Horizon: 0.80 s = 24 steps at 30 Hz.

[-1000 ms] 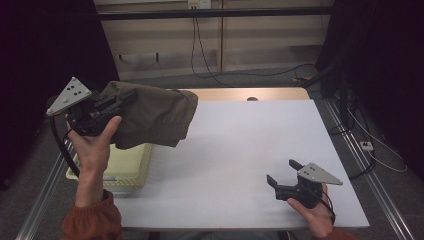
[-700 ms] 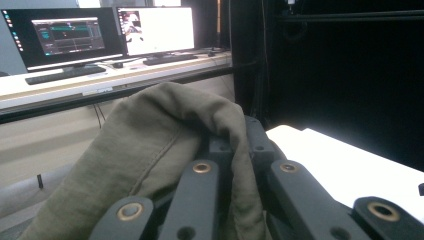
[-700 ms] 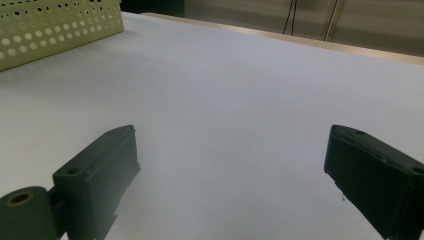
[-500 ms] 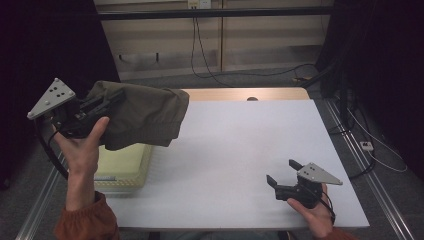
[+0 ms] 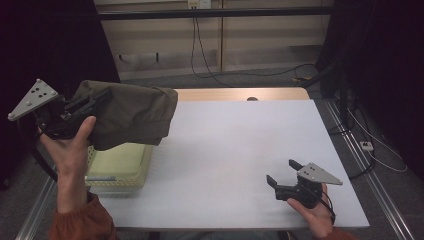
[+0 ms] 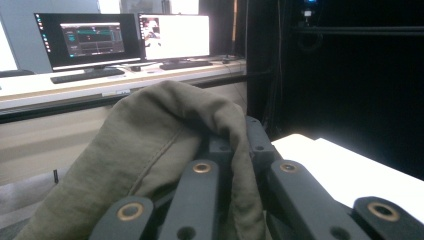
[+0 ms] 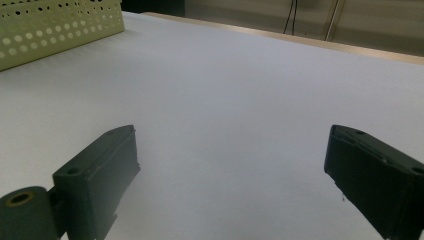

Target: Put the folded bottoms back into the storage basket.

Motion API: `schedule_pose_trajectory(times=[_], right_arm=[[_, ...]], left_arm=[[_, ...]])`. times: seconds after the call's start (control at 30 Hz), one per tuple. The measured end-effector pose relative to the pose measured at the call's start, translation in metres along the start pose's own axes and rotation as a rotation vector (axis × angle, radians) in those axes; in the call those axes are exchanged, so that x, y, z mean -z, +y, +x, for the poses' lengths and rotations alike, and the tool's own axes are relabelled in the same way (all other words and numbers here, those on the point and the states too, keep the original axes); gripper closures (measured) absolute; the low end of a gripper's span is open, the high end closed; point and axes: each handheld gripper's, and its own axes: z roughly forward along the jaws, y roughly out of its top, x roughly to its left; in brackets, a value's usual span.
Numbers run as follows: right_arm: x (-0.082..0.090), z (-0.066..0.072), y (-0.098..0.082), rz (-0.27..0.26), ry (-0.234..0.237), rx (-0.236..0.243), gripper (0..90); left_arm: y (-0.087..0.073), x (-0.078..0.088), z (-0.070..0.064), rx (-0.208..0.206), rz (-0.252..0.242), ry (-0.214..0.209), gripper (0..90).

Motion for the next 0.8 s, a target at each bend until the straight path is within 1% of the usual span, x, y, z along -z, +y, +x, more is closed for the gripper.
schedule_pose_trajectory(times=[0.13, 0.17, 0.27, 0.43, 0.57, 0.63, 0.8], right_arm=[[0.000, 0.000, 0.000, 0.001, 0.000, 0.000, 7.1], [0.000, 0.000, 0.000, 0.001, 0.000, 0.000, 7.1], [0.000, 0.000, 0.000, 0.001, -0.001, 0.000, 7.1], [0.000, 0.000, 0.000, 0.001, 0.001, 0.001, 7.1], [0.000, 0.000, 0.000, 0.002, 0.000, 0.000, 7.1], [0.000, 0.000, 0.000, 0.001, 0.000, 0.000, 7.1], [0.000, 0.000, 0.000, 0.001, 0.001, 0.002, 7.1]], left_arm=[[0.000, 0.007, 0.007, 0.015, -0.004, 0.008, 86.3], [-0.001, 0.008, 0.009, 0.013, -0.002, 0.011, 86.3], [-0.002, 0.010, 0.013, 0.024, 0.002, 0.022, 86.3], [-0.006, 0.008, 0.017, 0.031, 0.016, 0.048, 86.3], [-0.008, 0.008, 0.022, 0.042, 0.020, 0.057, 86.3], [-0.009, 0.011, 0.025, 0.052, 0.015, 0.064, 86.3], [-0.010, 0.019, 0.034, 0.059, 0.015, 0.077, 86.4]])
